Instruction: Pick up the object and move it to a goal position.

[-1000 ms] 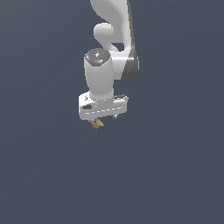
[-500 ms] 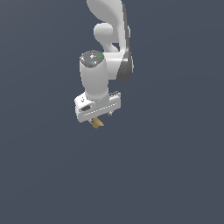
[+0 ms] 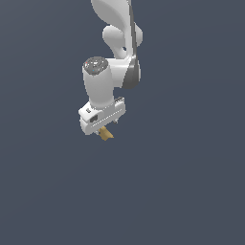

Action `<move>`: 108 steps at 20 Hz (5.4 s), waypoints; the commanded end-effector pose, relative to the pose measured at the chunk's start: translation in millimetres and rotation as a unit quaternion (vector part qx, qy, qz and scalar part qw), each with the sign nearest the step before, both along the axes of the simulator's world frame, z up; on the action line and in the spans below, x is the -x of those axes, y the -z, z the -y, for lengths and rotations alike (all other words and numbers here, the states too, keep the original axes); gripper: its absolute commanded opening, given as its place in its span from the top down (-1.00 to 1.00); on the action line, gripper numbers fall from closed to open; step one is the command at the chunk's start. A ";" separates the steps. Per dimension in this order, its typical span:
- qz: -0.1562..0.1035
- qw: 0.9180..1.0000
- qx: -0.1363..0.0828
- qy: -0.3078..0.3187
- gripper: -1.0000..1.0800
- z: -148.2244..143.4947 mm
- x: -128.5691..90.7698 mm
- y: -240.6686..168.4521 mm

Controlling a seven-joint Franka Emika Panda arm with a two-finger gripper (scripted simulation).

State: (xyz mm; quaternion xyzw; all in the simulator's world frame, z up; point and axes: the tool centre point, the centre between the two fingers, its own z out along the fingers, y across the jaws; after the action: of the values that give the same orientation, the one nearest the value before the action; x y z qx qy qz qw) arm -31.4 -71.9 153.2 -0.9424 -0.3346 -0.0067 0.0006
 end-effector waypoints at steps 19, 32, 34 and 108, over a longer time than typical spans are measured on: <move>-0.005 0.982 0.004 -0.188 -0.92 25.0 28.0 16.0; -0.005 0.980 0.004 -0.197 -0.92 26.3 29.9 28.6; -0.005 0.980 0.004 -0.197 -0.92 26.2 30.3 37.8; -0.005 0.980 0.004 -0.198 1.00 116.4 69.7 -353.6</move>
State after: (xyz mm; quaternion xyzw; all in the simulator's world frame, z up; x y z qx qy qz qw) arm -100.8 -186.7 499.2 -0.8573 -0.5148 -0.0006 -0.0002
